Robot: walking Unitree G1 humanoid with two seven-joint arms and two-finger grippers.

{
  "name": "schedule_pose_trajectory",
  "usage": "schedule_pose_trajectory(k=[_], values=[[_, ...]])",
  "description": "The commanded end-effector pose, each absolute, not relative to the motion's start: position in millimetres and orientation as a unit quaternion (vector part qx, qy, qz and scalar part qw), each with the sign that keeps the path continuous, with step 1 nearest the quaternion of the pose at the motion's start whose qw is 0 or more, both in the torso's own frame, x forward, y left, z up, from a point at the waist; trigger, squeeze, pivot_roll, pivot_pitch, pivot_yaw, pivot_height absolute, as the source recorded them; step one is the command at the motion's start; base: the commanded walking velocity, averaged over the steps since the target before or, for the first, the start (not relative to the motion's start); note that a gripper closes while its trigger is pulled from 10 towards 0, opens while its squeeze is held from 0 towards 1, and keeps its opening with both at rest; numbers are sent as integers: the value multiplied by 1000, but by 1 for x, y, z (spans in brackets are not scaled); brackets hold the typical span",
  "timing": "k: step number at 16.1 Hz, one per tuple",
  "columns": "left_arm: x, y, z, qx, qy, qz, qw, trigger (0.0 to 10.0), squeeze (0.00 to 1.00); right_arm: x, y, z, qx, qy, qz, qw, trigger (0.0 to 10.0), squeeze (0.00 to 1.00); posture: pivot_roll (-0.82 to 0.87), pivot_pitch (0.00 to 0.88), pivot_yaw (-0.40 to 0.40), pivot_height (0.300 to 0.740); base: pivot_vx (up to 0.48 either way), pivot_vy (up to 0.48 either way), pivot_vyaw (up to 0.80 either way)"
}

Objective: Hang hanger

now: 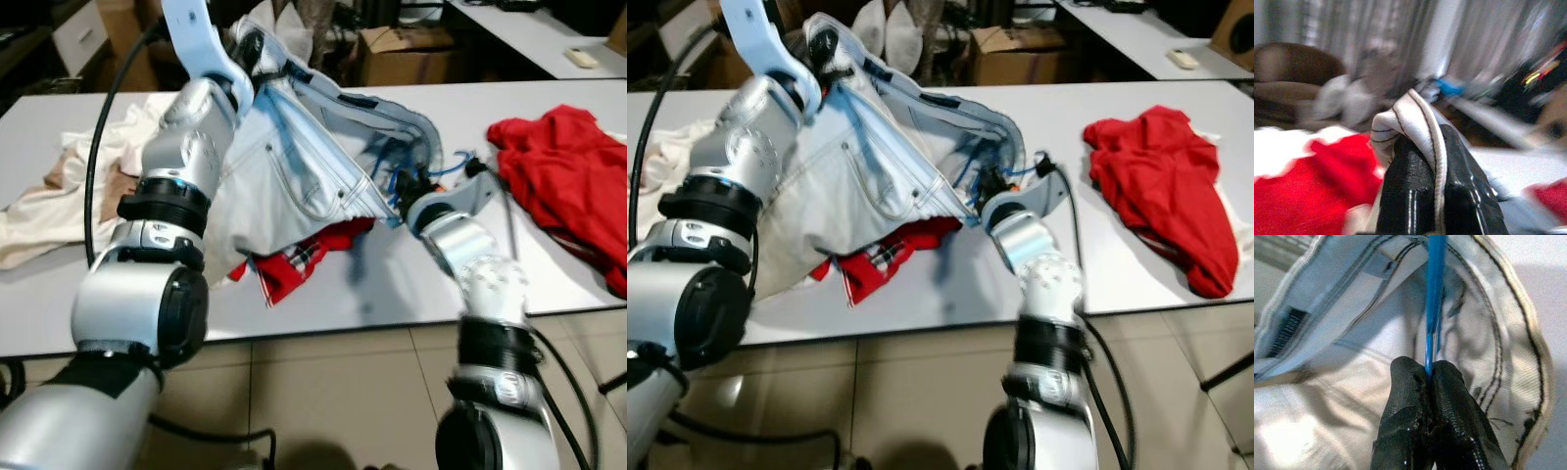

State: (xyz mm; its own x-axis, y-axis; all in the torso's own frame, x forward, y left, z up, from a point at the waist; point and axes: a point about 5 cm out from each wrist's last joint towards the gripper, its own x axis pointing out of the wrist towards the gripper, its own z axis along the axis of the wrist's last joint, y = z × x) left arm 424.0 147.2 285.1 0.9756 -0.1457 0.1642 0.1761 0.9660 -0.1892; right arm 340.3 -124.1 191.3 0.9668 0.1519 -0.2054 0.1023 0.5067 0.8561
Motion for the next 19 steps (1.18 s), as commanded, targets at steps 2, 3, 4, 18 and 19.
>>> schedule_pose_trajectory(k=[2, 3, 4, 18, 19], values=[[424, 166, 261, -23, -47, -33, 998, 0, 0, 320, -120, 219, 522, 105, 38, 846, 10000, 0, -88, 0, 61, 740, 0, 0, 0], [424, 168, 253, -3, -36, -32, 999, 0, 0, 317, -120, 226, 525, 98, 44, 844, 10000, 0, -91, 0, 63, 740, 0, 0, 0], [422, 170, 236, 24, -12, -25, 999, 0, 0, 312, -121, 244, 530, 79, 64, 842, 10000, 0, -94, 0, 66, 740, 0, 0, 0], [384, 167, 128, 24, 113, -213, 970, 10000, 1000, 330, -143, 336, 447, -34, 167, 878, 10000, 0, -98, 0, 40, 740, 0, 0, 0], [385, 173, 136, 16, 91, -222, 971, 10000, 1000, 335, -142, 331, 441, -26, 169, 881, 10000, 0, -92, 0, 29, 740, 0, 0, 0]])
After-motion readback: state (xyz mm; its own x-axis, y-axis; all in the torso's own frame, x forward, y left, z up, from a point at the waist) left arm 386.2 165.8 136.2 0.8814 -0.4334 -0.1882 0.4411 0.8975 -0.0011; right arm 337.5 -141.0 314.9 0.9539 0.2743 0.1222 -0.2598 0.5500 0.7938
